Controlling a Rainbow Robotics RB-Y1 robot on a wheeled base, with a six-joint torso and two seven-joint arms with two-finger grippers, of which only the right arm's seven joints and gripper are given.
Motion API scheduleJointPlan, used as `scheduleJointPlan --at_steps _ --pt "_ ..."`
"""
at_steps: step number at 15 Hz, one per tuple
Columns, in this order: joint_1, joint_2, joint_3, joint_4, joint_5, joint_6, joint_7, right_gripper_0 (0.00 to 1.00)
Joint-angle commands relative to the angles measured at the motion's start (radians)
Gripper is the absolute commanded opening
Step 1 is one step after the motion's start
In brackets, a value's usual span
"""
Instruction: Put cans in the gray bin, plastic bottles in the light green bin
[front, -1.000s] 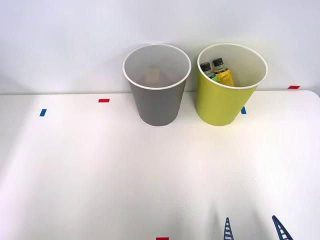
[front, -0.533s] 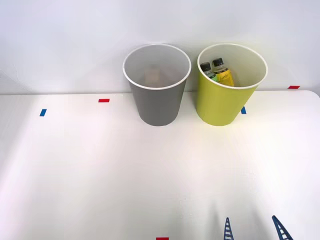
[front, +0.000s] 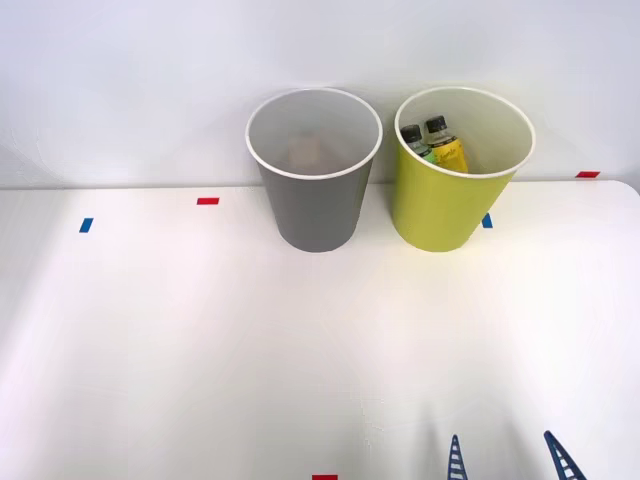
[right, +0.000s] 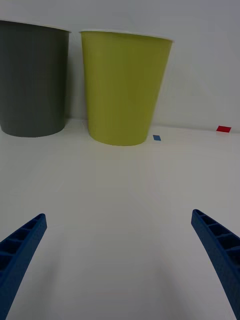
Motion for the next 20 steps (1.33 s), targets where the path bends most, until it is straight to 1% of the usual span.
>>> scheduleJointPlan --at_steps 1,20 --pt "0.000 0.000 0.000 0.000 0.000 0.000 0.000 1.00" --pt "0.000 0.000 0.000 0.000 0.000 0.000 0.000 1.00"
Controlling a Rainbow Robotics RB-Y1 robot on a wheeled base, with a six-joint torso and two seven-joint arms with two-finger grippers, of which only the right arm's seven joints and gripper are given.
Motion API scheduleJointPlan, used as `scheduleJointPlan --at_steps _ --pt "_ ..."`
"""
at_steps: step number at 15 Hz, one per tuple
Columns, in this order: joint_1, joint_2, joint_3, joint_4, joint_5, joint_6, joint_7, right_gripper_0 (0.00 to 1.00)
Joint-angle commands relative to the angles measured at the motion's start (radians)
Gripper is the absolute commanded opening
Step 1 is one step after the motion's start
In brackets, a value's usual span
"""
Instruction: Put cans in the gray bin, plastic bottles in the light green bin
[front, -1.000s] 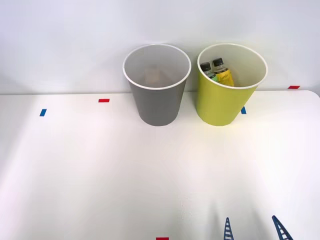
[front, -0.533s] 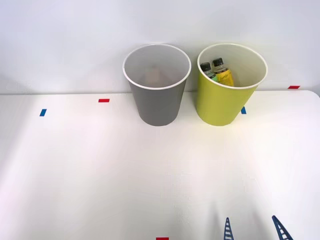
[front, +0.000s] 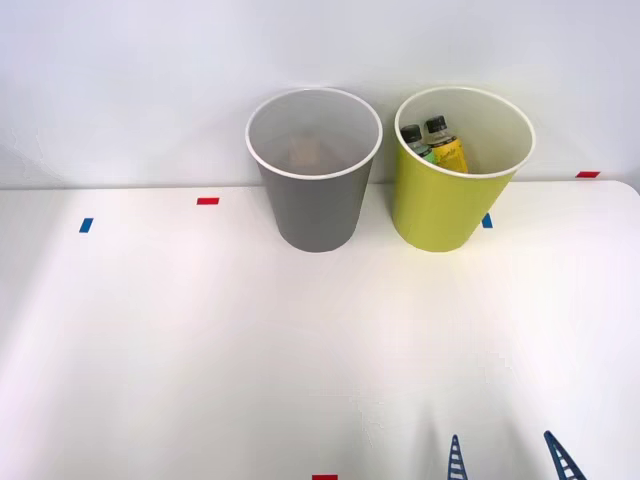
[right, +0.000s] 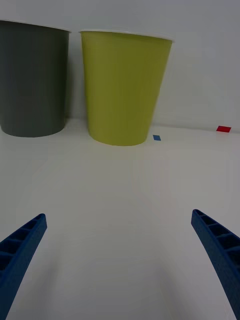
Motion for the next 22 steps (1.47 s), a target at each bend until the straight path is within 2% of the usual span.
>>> scheduleJointPlan --at_steps 1,22 --pt "0.000 0.000 0.000 0.000 0.000 0.000 0.000 1.00" --pt "0.000 0.000 0.000 0.000 0.000 0.000 0.000 1.00"
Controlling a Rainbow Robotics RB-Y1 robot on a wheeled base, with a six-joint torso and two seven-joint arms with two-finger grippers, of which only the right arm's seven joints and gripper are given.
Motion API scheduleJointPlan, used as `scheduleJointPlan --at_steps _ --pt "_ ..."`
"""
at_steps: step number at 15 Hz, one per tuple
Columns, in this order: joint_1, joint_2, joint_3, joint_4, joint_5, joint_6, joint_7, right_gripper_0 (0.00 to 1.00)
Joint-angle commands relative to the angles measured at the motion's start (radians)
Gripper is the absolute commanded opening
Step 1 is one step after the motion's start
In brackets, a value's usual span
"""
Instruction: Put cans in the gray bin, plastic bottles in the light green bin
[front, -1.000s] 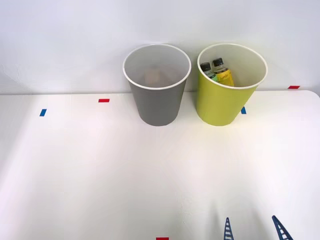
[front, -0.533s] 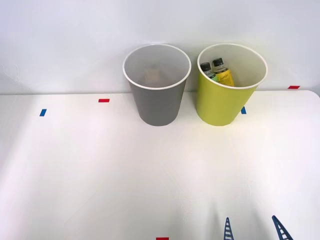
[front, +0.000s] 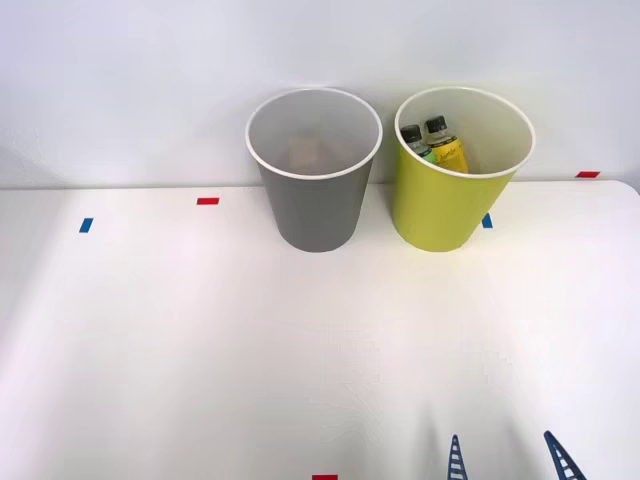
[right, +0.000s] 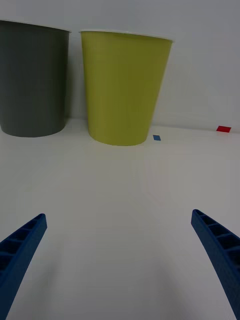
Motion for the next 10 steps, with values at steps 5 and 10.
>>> scheduleJointPlan --at_steps 5,10 --pt "0.000 0.000 0.000 0.000 0.000 0.000 0.000 1.00" --pt "0.000 0.000 0.000 0.000 0.000 0.000 0.000 1.00"
